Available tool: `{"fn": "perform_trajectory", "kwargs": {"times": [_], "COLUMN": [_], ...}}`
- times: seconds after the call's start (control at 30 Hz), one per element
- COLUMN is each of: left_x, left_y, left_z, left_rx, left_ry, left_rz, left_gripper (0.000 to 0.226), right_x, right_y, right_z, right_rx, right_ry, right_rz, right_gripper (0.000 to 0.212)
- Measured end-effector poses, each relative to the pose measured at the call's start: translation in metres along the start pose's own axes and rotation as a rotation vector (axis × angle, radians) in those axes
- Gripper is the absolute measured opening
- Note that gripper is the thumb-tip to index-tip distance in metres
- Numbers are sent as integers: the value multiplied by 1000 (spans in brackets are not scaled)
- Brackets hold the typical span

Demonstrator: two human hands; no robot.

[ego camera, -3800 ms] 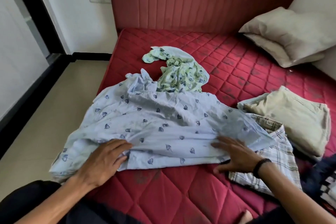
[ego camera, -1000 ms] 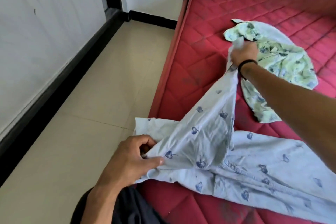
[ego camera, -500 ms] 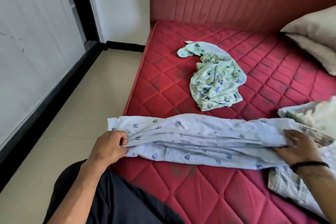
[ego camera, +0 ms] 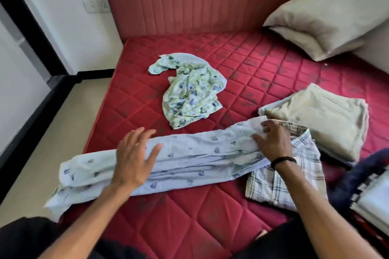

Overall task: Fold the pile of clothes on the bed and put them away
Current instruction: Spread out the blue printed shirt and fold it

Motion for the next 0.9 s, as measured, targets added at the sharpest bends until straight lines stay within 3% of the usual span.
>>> {"fn": "perform_trajectory", "kwargs": {"times": [0.07, 0.13, 0.23, 0.37, 0.47, 0.57, 0.63, 0.7, 0.77, 0.83, 0.9], "left_x": [-11, -10, -4, -37, -112, -195, -230, -245, -247, -246, -241], "left_y": [-23, -48, -51, -29, -9, -1, -2, -1, -2, -3, 3], "left_z": [53, 85, 93, 80, 80, 116, 146, 165, 172, 171, 170], "left_rx": [194, 267, 297, 214, 158, 353, 438, 438, 414, 381, 365], "left_ry": [149, 205, 208, 77, -35, -67, -11, -10, -60, -211, -440], "left_rz": [-62, -42, -99, -217, 37, 301, 349, 299, 215, 148, 66], "left_gripper": [68, 71, 79, 92, 86, 116, 119, 95, 81, 72, 57], "right_x": [-16, -35, -47, -34, -22, -36, -48, -52, -53, -48, -46], "right_y": [2, 6, 9, 3, -2, -17, -29, -35, -41, -52, -64], "right_z": [-6, -11, -18, -31, -51, -43, -33, -28, -24, -20, -13], "right_rx": [-14, 100, 197, 76, -26, 126, 247, 264, 181, 38, -49], "right_ry": [-192, -297, -237, -264, -247, -133, -4, 200, 553, 926, 1142], "right_rz": [91, 214, 272, 324, 275, 303, 370, 418, 483, 532, 574], "right_gripper": [61, 82, 94, 87, 75, 65, 68, 68, 61, 75, 87]}}
Point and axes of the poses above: each hand's wrist, its own y-axis towards the middle knuckle, its own z-axis out of the palm, x = y × z, the point moved 5 cm from there along y, towards the middle knuckle
